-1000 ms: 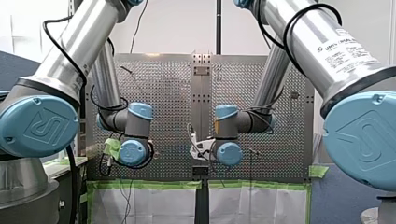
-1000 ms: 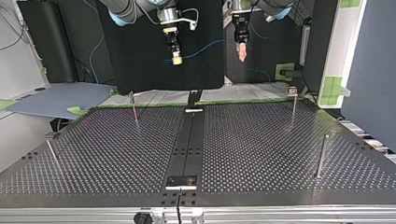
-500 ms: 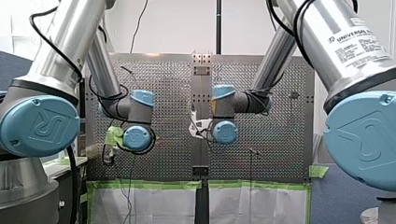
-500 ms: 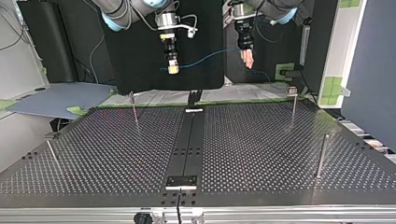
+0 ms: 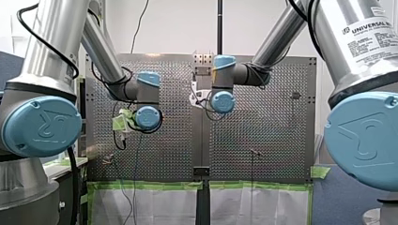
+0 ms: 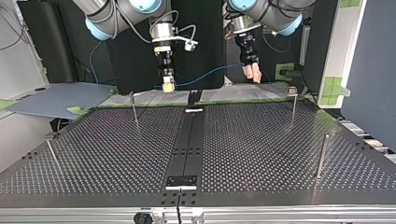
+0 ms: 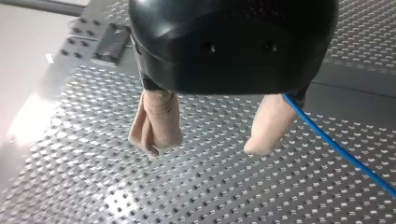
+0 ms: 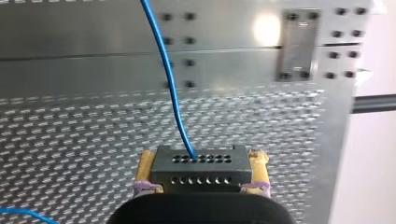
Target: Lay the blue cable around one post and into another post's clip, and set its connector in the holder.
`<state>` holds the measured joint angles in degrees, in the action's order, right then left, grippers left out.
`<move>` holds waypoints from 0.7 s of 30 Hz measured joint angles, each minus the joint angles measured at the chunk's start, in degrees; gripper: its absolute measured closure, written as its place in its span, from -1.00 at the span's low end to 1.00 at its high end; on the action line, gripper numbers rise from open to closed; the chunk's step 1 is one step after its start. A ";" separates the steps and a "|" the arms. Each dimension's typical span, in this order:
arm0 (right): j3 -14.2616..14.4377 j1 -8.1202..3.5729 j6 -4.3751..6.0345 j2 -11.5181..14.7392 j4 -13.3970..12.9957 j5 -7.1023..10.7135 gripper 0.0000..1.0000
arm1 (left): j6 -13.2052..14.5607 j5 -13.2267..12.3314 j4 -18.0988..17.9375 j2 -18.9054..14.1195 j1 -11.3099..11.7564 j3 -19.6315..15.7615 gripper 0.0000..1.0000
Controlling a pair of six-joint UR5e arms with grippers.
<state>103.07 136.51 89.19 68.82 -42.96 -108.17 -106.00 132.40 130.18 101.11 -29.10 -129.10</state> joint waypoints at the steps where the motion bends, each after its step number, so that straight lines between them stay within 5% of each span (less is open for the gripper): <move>1: -0.41 -0.07 -0.01 0.42 0.44 0.13 1.00 | -0.40 0.04 0.39 -0.40 0.19 0.39 -1.00; 12: -5.50 -0.87 -0.31 5.51 5.51 2.71 1.00 | -2.58 1.68 5.52 -5.53 2.61 5.52 -1.00; 21: -9.47 -1.01 -2.00 9.59 10.03 5.15 1.00 | -0.68 1.86 9.73 -9.73 4.56 9.72 -1.00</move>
<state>93.59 135.50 87.19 78.41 -32.94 -103.03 -106.68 134.26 139.91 91.37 -24.54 -119.38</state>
